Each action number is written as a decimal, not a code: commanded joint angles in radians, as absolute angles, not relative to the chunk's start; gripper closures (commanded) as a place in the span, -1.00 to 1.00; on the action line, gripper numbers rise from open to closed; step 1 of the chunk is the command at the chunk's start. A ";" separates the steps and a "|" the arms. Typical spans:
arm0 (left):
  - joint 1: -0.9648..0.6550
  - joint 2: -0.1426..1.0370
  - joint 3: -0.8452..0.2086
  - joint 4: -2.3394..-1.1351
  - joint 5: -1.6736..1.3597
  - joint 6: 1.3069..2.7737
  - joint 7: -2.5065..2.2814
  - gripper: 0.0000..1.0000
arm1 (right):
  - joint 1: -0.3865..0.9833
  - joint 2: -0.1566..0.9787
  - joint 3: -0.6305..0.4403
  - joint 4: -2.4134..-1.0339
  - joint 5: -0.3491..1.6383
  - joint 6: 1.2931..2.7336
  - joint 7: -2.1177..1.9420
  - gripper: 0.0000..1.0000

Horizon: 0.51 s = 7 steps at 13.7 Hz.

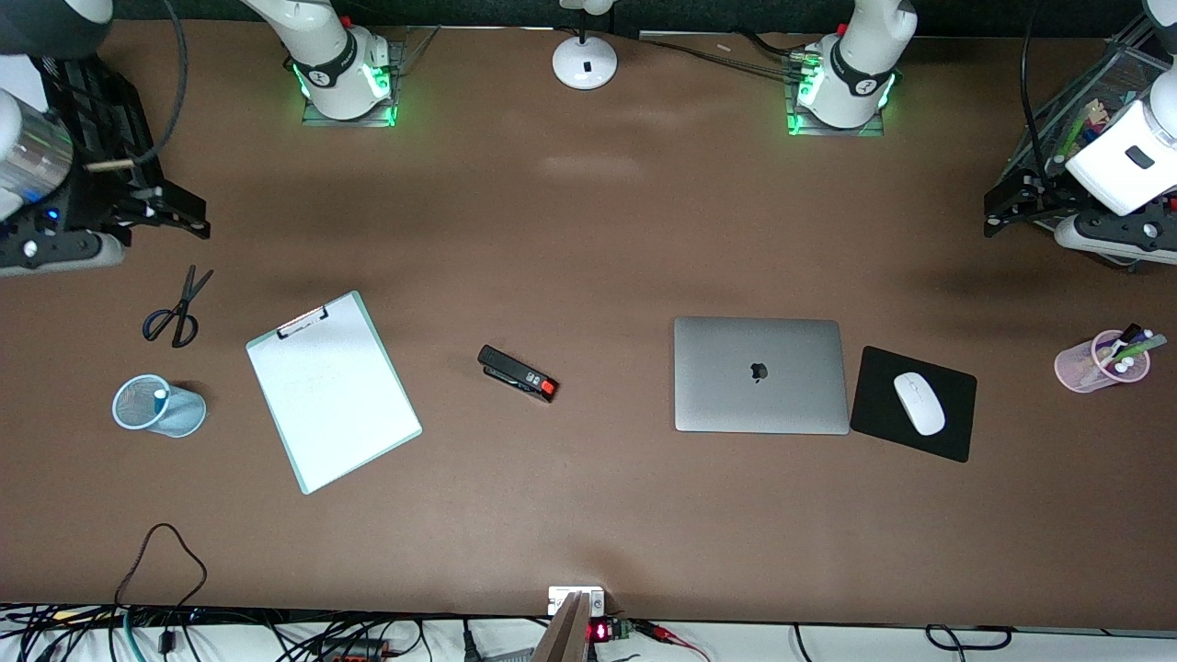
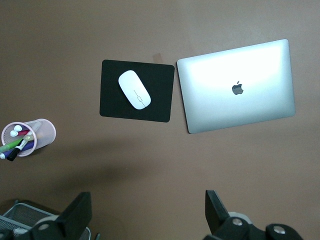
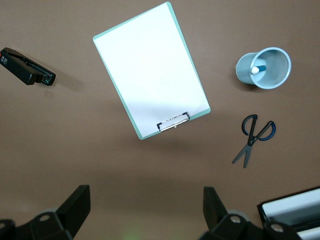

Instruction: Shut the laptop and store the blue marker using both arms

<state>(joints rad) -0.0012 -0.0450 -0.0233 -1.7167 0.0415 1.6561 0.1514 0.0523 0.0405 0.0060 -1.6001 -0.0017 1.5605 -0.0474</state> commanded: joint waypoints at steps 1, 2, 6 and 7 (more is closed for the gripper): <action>0.002 -0.038 -0.021 -1.695 0.034 1.637 0.167 -1.00 | 0.038 -0.003 0.011 -1.638 -0.005 1.551 -0.035 -1.00; 0.002 -0.040 -0.023 -1.695 0.034 1.637 0.167 -1.00 | 0.035 -0.005 0.011 -1.638 -0.005 1.549 -0.035 -1.00; 0.000 -0.040 -0.023 -1.695 0.034 1.637 0.167 -1.00 | 0.022 -0.008 0.011 -1.632 -0.005 1.539 -0.035 -1.00; 0.000 -0.040 -0.023 -1.695 0.034 1.637 0.167 -1.00 | 0.021 -0.008 0.012 -1.626 -0.006 1.540 -0.037 -1.00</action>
<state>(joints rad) -0.0012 -0.0450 -0.0233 -1.7167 0.0415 1.6561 0.1514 0.0339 0.0159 0.0026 -1.6145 -0.0016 1.5446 -0.0464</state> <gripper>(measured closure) 0.000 0.000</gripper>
